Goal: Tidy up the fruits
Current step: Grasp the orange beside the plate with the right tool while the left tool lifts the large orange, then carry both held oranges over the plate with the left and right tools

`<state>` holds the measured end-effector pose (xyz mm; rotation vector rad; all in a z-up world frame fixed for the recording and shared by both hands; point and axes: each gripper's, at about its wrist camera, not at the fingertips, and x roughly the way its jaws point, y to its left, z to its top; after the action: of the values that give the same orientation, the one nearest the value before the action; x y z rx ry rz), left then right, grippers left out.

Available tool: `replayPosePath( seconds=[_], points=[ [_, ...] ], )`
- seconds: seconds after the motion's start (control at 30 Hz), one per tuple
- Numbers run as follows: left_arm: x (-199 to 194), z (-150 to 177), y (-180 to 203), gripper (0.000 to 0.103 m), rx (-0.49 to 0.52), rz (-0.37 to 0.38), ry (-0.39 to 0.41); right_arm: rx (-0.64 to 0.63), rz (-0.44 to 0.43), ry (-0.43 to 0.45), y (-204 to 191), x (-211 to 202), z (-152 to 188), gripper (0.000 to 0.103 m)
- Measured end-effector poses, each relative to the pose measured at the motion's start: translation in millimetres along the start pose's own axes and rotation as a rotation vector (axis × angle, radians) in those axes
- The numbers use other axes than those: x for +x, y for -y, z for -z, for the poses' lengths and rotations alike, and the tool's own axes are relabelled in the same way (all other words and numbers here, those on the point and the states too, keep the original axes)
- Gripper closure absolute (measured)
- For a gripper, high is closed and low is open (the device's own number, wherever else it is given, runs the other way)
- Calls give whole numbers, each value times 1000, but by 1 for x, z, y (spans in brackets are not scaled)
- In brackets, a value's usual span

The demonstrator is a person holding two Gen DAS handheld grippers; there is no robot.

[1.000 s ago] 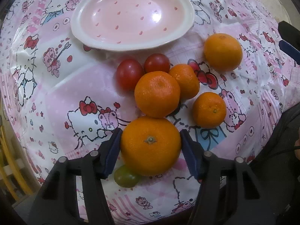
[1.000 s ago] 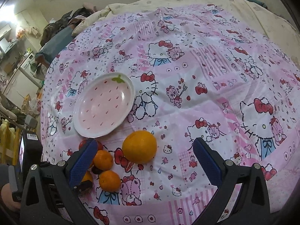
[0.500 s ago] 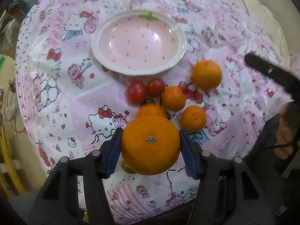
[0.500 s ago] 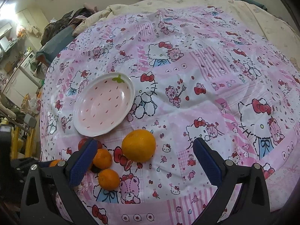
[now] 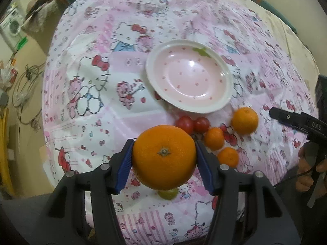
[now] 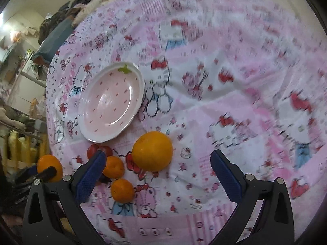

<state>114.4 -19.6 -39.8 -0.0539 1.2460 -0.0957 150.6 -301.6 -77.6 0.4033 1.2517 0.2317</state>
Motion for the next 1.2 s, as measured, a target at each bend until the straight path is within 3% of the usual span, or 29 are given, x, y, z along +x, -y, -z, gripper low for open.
replayPosePath(
  seconds=[0.07, 0.13, 0.33, 0.57, 0.7, 0.73, 1.2],
  points=[
    [2, 0, -7, 48, -27, 10, -5, 35, -46, -65, 4, 16, -4, 11],
    [5, 1, -10, 49, -38, 11, -6, 39, -44, -107, 2, 31, -5, 14],
    [9, 1, -7, 49, -22, 2, -8, -31, 70, -149, -9, 61, -7, 15],
    [13, -1, -5, 48, -16, -1, -11, -124, 119, -190, -22, 83, -8, 22],
    [15, 0, -5, 49, -18, -6, -8, -158, 126, -197, -25, 88, -7, 29],
    [15, 0, -6, 49, -19, -11, -4, -163, 109, -199, -26, 88, -7, 39],
    [16, 4, -15, 49, -38, -60, 25, -163, 61, -123, -28, 61, -4, 41]
  ],
)
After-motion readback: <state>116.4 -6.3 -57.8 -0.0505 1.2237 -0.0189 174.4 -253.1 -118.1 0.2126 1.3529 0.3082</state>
